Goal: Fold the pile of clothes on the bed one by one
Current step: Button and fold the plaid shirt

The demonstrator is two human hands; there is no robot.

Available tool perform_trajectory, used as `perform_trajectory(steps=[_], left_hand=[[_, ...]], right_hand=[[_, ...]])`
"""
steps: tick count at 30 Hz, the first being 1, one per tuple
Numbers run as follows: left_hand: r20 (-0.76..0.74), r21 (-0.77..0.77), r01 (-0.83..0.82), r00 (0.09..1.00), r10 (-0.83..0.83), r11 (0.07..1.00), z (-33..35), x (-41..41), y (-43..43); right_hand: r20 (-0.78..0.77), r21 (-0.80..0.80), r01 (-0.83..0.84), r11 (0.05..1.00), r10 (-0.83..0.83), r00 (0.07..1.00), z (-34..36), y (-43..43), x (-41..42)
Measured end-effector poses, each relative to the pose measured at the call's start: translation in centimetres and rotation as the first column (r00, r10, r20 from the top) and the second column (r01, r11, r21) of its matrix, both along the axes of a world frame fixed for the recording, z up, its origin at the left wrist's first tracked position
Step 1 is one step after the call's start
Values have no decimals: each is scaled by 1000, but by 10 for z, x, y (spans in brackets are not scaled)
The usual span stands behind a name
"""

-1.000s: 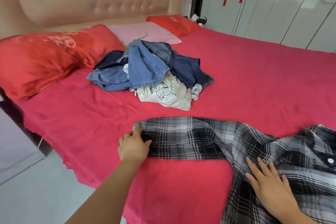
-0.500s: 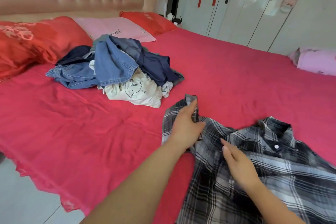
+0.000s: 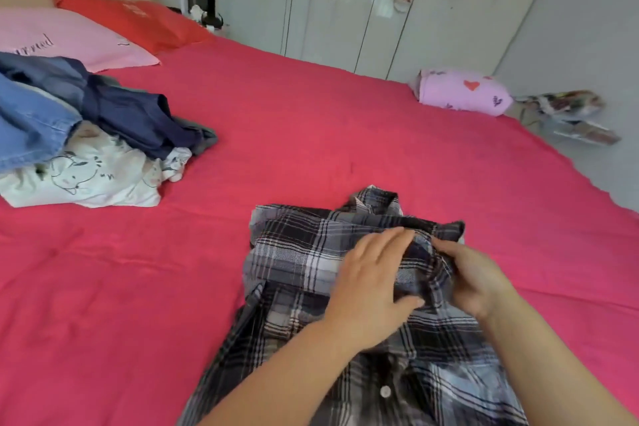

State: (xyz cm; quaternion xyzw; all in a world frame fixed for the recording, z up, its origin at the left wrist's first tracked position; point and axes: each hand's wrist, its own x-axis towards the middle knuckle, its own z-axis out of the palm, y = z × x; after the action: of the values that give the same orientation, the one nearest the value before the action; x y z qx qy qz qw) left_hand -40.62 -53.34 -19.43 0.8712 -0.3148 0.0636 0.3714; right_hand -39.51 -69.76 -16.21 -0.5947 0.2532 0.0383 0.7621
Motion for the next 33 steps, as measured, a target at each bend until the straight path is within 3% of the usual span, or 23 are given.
perform_trajectory(steps=[2, 5, 7, 9, 14, 17, 19, 21, 23, 26, 27, 29, 31, 33], left_hand=[[65, 194, -67, 996, 55, 979, -12, 3, 9], [126, 462, -234, 972, 198, 855, -45, 12, 31], [173, 493, -381, 924, 341, 783, -61, 16, 48], [78, 528, -406, 898, 433, 746, -71, 20, 63], [-96, 450, -391, 873, 478, 803, -73, 31, 87], [-82, 449, -397, 874, 480, 800, -70, 36, 98], [-72, 506, -338, 900, 429, 794, -67, 37, 97], [-71, 618, -246, 928, 365, 747, -60, 39, 92], [-98, 661, -187, 939, 331, 727, -45, 42, 85], [-177, 520, -84, 963, 204, 850, -25, 49, 66], [-195, 463, -55, 967, 162, 885, -23, 52, 57], [-209, 439, -24, 969, 129, 898, -30, 57, 42], [-219, 589, -9, 961, 170, 808, -52, 65, 39], [-227, 724, -26, 934, 275, 689, -73, 72, 52]], right_hand=[[-19, 58, 68, 996, -67, 998, -4, -24, -15], [-52, 71, 165, 984, -161, 986, -12, -56, -37], [-84, 58, 223, 973, -218, 972, -22, -74, -51], [-121, 28, 267, 963, -262, 957, -39, -88, -60], [-166, -56, 282, 958, -288, 943, -64, -95, -78], [-203, -185, 267, 946, -302, 931, -75, -96, -83], [-236, -404, 155, 902, -266, 935, -82, -96, -81], [-281, -698, -41, 715, -220, 934, -80, -92, -76], [-288, -888, -169, 428, -229, 930, -67, -82, -73], [-199, -980, -194, 46, -183, 963, -57, -66, -65], [-144, -989, -146, -21, -91, 985, -58, -59, -61], [-110, -993, -105, -47, 127, 986, -74, -45, -52], [-251, -966, -229, -116, 232, 940, -93, -37, -48], [-405, -914, -388, -119, 199, 892, -111, -41, -52]])
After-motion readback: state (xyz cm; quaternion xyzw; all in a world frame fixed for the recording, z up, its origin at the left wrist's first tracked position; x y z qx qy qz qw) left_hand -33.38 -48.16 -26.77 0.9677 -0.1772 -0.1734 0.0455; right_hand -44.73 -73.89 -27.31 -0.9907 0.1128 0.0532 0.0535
